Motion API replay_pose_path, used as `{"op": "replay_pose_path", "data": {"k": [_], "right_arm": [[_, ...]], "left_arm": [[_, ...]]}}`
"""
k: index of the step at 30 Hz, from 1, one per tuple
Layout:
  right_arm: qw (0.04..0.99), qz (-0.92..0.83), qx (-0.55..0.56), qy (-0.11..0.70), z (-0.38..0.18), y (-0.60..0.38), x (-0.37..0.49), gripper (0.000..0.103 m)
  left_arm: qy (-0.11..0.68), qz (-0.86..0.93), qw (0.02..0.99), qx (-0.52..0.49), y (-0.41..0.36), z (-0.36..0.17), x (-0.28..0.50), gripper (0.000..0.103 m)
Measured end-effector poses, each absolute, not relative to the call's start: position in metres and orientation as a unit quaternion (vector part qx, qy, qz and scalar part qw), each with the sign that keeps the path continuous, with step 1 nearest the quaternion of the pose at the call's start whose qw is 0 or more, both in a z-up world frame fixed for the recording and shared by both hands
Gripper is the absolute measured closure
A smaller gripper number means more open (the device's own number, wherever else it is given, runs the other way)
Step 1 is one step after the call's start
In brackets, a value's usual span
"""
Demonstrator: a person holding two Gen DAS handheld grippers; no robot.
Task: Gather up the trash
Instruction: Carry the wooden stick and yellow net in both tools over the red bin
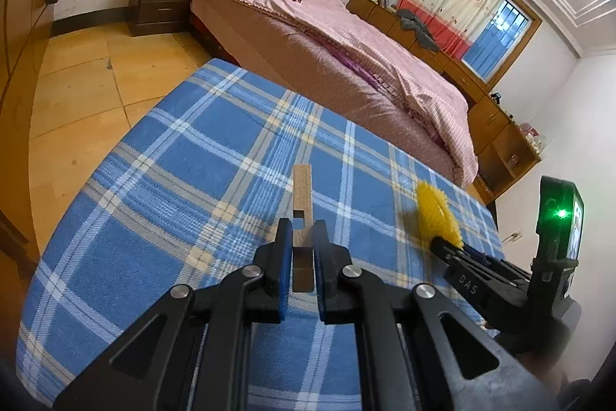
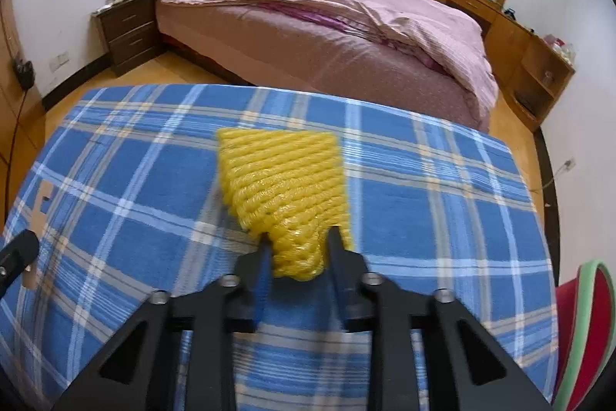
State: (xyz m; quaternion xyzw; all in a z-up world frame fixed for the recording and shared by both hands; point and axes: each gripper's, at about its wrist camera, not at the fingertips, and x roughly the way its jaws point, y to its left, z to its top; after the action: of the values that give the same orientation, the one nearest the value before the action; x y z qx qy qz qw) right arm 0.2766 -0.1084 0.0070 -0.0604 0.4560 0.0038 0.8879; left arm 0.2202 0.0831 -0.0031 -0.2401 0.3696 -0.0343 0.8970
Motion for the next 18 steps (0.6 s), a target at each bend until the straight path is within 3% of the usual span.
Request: {"op": "replay_pose_path", "data": {"k": [18], "right_arm": [[0.902,-0.038,0.125,0.412,0.049,-0.223,0.127,0.086]], "left_arm": [[0.354,-0.112,0.899,-0.232,0.052,0.014,0.206,0.093]]}}
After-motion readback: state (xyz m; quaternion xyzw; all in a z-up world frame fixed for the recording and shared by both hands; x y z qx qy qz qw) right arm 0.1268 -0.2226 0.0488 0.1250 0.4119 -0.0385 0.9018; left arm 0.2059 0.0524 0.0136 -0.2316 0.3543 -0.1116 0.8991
